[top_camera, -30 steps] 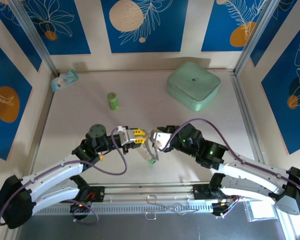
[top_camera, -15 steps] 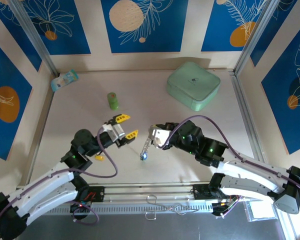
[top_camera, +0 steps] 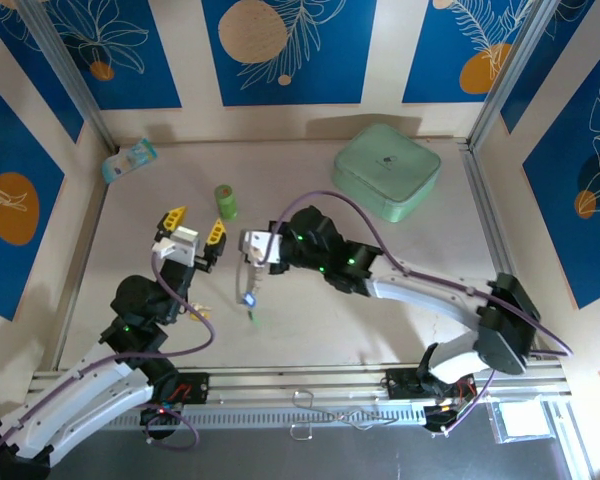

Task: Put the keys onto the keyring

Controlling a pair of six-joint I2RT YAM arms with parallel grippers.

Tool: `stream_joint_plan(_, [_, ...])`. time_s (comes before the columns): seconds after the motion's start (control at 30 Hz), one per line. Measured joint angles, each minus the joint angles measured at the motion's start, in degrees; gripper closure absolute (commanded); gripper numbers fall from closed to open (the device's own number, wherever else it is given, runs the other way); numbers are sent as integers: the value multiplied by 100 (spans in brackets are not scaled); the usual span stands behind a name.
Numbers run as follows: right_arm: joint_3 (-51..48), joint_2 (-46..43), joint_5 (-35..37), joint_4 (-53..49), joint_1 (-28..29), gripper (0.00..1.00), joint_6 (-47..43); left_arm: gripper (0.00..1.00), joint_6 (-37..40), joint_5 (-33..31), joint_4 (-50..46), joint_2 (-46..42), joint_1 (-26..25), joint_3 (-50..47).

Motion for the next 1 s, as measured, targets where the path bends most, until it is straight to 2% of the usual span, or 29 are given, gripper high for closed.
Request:
stream_joint_plan(0.2, [232,713,46,627,111,100,472,31,-24,-522,-238,-72,0,98])
stream_joint_plan(0.4, [-949,603,90,791,13,100,372,31,-42,-715,-367,-146,15,105])
stream_joint_plan(0.6, [-1864,85,227,-227,-289,100,-352,32,-87,-798,-363,-101,17,103])
stream_joint_plan(0.77, [-1932,-378,610,-1224,-260,100,-960,31,-177,-815,-356,114,24,103])
stream_joint_plan(0.93, [-1980,-400,1051,-2050,-122,100,-1355,31,-199,-817,-356,295,26,103])
stream_joint_plan(1.0, [-2020,-400,1174,-2275,-83,96,-1410,31,-221,-817,-358,348,26,103])
